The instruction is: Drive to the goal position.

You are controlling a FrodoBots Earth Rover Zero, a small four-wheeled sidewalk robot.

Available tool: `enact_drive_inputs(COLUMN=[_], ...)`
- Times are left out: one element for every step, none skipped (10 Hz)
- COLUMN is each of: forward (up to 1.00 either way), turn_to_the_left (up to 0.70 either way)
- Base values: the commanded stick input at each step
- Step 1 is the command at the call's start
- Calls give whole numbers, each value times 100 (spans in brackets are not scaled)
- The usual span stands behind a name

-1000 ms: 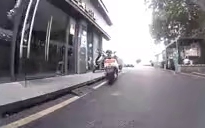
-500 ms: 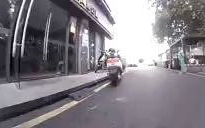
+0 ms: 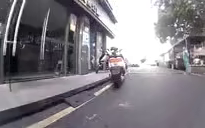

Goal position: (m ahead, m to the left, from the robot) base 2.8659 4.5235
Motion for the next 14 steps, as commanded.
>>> enact_drive_inputs(forward=[45, 45, 45, 45, 45, 45, 45, 45, 45, 45, 45, 45, 45, 45], turn_to_the_left=[2, 3, 3, 3, 3, 4, 5, 8, 15, 24, 27, 27, 27, 27])
